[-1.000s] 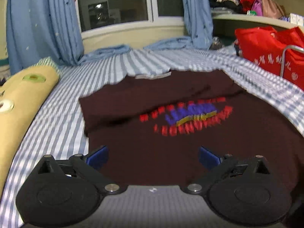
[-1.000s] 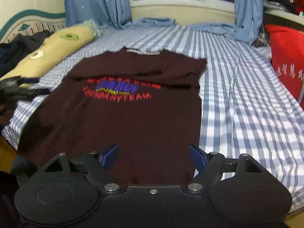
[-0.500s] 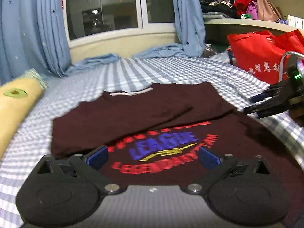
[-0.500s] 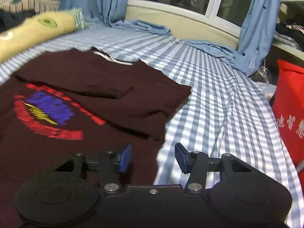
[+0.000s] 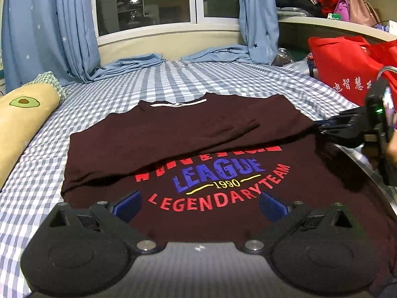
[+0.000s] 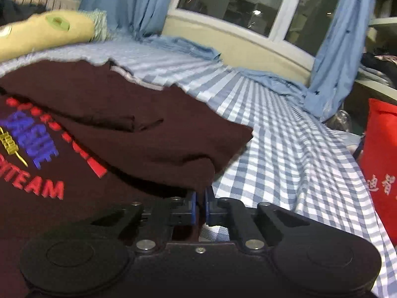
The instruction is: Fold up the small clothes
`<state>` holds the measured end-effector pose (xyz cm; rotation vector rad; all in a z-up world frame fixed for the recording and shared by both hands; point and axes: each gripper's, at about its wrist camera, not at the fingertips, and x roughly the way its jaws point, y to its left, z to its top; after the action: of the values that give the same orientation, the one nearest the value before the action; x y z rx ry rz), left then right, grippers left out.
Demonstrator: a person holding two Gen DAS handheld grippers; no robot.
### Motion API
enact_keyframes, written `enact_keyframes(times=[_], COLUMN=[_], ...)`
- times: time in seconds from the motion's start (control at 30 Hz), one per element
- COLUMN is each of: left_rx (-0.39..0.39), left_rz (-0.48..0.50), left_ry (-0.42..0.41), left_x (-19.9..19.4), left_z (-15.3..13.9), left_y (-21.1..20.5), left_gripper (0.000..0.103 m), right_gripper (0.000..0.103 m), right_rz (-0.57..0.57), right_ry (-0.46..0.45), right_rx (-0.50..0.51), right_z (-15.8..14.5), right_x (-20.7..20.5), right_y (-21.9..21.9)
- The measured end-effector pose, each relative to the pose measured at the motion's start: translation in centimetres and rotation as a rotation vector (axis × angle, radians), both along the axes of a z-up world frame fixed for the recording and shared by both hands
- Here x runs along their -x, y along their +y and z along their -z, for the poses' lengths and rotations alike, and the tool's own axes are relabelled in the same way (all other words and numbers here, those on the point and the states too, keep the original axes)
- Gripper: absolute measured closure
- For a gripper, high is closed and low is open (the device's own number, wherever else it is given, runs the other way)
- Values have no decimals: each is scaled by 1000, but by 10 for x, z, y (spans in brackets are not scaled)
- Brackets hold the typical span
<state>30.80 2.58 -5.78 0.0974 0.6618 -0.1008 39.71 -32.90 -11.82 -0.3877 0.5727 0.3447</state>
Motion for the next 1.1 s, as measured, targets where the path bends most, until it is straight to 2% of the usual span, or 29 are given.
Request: enact_keyframes(times=[0.1,0.2,0.27,0.33,0.4,0.57,0.67,0.73,0.87,0.93,1.1], left_rx=[1,22,36,82,153,317,442,477,416,347,244], left_rz=[9,41,103,234,351,518,507,475,466,483,550], left_ry=[6,12,-5,12,62,250,409,485,567,565,583], left_x=[-6,-24,-48,-89,-136,-279,-356,-394,-433,-442,-452], left_z=[2,0,-8,-19,-28,-32,-16,-1,27,39,55], left_y=[1,-5,-13,-24,-37,-82,-107,-123,-158,-173,-189], left_gripper=[1,1,1,1,1,1,1,2,2,2,3], right_gripper=[99,99,99,98,98,97,97,97,97,97,96], right_rz=[35,55,55,44,42,45,51,55,53,51,43], right_ry=[3,39,60,37,33,35,35,38,48,55,61], right_rx=[-50,-33,-10,-16,-37,-72,-89,-105,-140,-156,-178], right_z=[-10,-3,11,14,12,13,13,13,13,12,12], right_x=[11,11,7,8,8,8,9,10,9,8,8], right_y=[-2,1,1,1,-1,-4,-6,-7,-11,-14,-17])
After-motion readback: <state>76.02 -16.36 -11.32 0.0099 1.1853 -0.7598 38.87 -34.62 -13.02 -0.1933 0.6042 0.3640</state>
